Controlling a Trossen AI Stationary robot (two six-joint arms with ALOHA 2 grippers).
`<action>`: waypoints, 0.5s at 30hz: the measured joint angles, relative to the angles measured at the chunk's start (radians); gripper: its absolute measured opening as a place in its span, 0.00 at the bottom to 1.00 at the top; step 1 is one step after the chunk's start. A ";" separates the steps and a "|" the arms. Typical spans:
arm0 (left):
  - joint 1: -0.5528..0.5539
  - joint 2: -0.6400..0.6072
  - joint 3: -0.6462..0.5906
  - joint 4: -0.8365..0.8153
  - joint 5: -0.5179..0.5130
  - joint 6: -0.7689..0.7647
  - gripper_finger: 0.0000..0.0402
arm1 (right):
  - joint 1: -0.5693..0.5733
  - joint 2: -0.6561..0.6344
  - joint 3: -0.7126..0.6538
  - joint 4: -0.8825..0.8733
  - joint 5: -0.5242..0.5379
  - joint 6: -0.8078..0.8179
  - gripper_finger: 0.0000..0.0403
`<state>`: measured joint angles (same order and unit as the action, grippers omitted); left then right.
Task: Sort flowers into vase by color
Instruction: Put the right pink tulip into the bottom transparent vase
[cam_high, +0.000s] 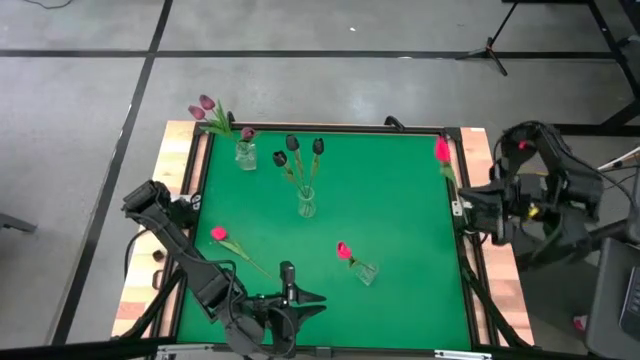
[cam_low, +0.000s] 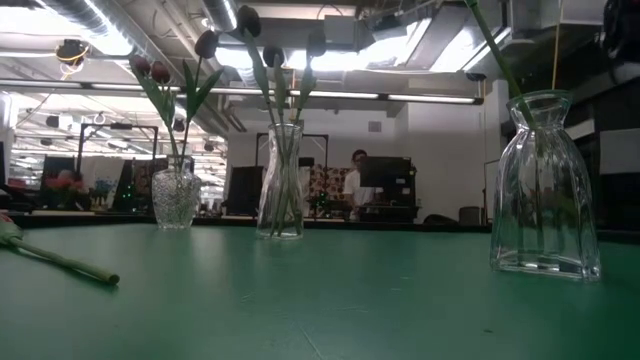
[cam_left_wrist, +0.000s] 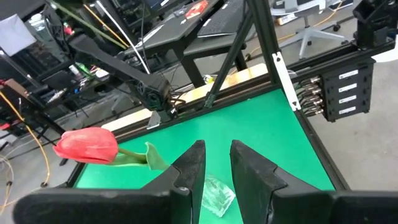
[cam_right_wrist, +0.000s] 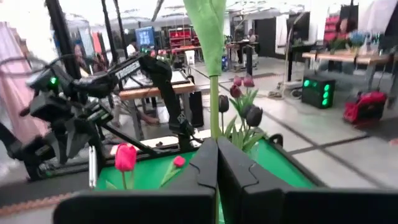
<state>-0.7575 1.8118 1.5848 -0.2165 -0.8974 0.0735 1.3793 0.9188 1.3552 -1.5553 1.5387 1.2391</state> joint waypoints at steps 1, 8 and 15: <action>0.003 0.000 0.000 0.000 0.000 -0.007 0.18 | 0.002 -0.028 -0.033 0.032 0.000 0.001 0.00; 0.016 0.000 0.000 0.000 0.002 -0.016 0.18 | 0.002 -0.113 -0.291 0.266 -0.001 0.019 0.00; 0.023 0.000 0.000 0.000 0.002 -0.019 0.18 | -0.002 -0.064 -0.509 0.619 -0.002 0.038 0.00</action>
<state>-0.7342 1.8118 1.5848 -0.2161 -0.8955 0.0547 1.3773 0.8545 0.8461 -0.9362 1.5368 1.2774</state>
